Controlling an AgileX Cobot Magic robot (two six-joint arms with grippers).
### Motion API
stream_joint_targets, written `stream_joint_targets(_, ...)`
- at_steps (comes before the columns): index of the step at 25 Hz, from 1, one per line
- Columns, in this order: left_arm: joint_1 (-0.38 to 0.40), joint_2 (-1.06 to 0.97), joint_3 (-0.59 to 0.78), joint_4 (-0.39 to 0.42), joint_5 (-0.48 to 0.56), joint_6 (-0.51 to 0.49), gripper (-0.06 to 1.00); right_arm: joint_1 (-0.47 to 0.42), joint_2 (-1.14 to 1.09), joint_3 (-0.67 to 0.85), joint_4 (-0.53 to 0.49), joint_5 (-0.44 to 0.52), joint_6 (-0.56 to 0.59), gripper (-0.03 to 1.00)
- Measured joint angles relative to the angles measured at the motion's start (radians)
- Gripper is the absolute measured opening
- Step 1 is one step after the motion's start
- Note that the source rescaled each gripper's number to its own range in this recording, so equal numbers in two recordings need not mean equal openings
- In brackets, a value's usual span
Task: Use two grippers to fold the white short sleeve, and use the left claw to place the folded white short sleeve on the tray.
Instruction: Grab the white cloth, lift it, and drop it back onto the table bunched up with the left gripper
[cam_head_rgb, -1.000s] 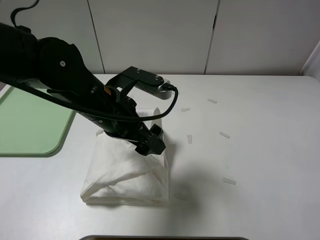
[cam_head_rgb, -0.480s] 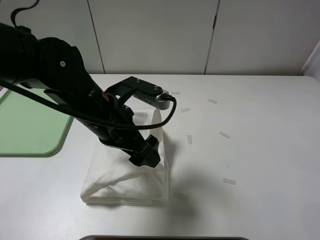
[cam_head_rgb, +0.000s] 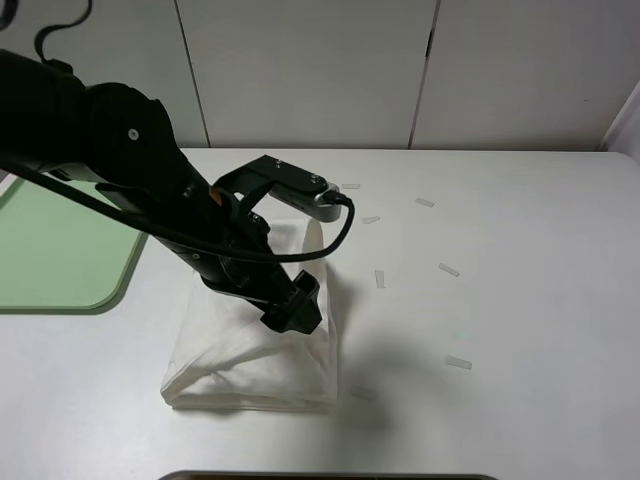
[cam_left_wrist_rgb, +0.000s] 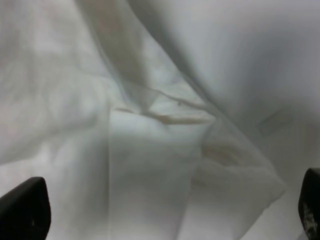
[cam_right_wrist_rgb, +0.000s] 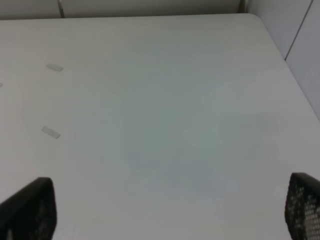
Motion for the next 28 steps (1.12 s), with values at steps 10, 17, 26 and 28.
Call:
stream_joint_targets(10,-0.007,0.123,0.000,-0.069,-0.022,0.067,1.00,0.000,0.000,0.000,0.000,0.000,0.000,1.00)
stream_joint_targets(17,-0.060,0.152,0.000,-0.237,-0.054,0.216,1.00,0.000,0.000,0.000,0.000,0.000,0.000,1.00)
stream_joint_targets(26,-0.136,0.154,0.000,-0.309,-0.016,0.222,1.00,0.000,0.000,0.000,0.000,0.000,0.000,1.00)
stream_joint_targets(28,-0.151,0.154,-0.002,-0.318,0.006,0.222,1.00,0.000,0.000,0.000,0.000,0.000,0.000,1.00)
